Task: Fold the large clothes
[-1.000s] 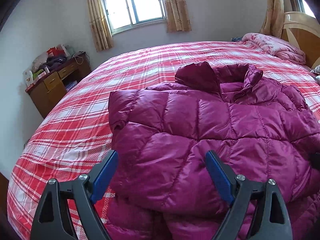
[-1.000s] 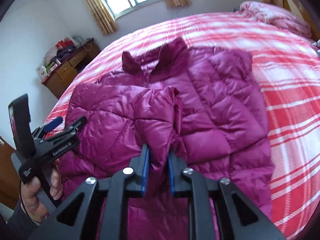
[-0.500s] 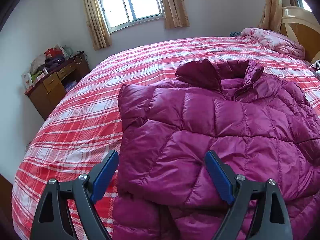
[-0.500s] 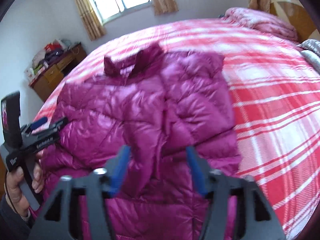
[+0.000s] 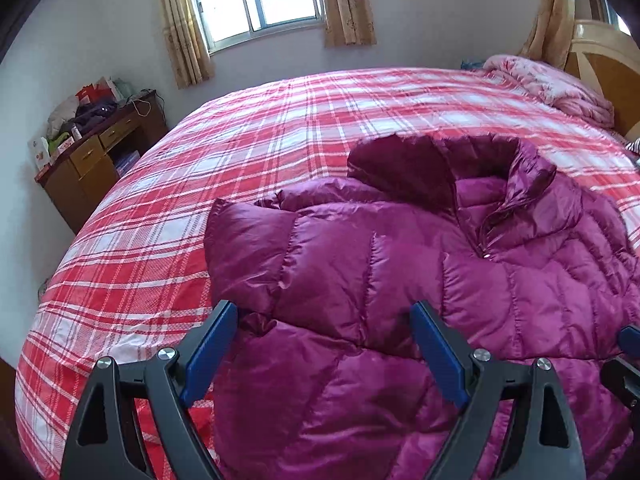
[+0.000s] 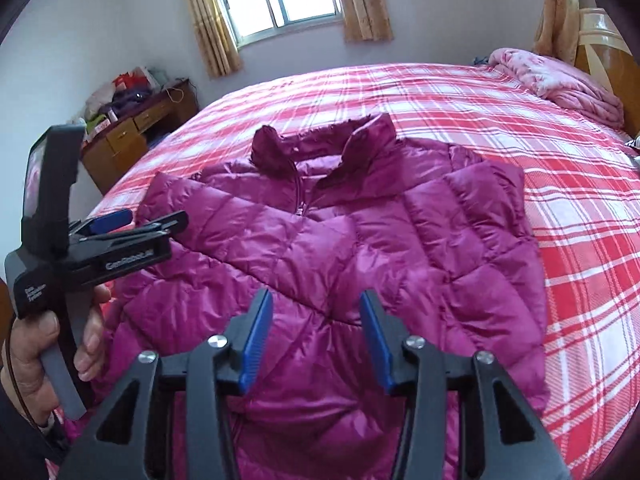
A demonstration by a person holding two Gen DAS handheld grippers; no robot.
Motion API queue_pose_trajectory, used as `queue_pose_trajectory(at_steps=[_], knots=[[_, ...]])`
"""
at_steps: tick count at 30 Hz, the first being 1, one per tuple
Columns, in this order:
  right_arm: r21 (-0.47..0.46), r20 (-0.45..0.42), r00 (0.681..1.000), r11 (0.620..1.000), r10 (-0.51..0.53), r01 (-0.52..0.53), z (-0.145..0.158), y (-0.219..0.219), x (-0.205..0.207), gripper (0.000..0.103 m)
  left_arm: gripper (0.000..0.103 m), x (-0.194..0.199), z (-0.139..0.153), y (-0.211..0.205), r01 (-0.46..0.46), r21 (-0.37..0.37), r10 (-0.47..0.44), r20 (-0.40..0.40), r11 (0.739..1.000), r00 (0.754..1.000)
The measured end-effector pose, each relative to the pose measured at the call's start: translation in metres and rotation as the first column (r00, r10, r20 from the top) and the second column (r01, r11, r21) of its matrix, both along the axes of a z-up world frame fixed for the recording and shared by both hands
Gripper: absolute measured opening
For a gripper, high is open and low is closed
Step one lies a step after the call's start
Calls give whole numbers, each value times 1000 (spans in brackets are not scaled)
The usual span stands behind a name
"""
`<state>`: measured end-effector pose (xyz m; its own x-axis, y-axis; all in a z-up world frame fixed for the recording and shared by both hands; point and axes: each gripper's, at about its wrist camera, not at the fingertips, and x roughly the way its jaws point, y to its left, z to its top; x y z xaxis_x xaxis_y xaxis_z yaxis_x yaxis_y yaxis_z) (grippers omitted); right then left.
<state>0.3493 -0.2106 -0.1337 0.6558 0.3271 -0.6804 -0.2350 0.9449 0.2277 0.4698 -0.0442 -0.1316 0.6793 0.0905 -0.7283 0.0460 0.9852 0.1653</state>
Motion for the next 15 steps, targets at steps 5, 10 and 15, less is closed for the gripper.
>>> queue_pose_trajectory(at_steps=[5, 10, 15], knots=[[-21, -19, 1000, 1000, 6, -6, -15, 3, 7, 46, 91, 15, -31, 11, -11, -21, 9, -56, 1000, 998], [-96, -29, 1000, 995, 6, -9, -30, 17, 9, 46, 97, 23, -41, 23, -26, -122, 13, -107, 992, 994], [-176, -24, 1000, 984, -3, -1, -31, 28, 6, 46, 102, 29, -45, 24, -32, -145, 11, -141, 989, 990]])
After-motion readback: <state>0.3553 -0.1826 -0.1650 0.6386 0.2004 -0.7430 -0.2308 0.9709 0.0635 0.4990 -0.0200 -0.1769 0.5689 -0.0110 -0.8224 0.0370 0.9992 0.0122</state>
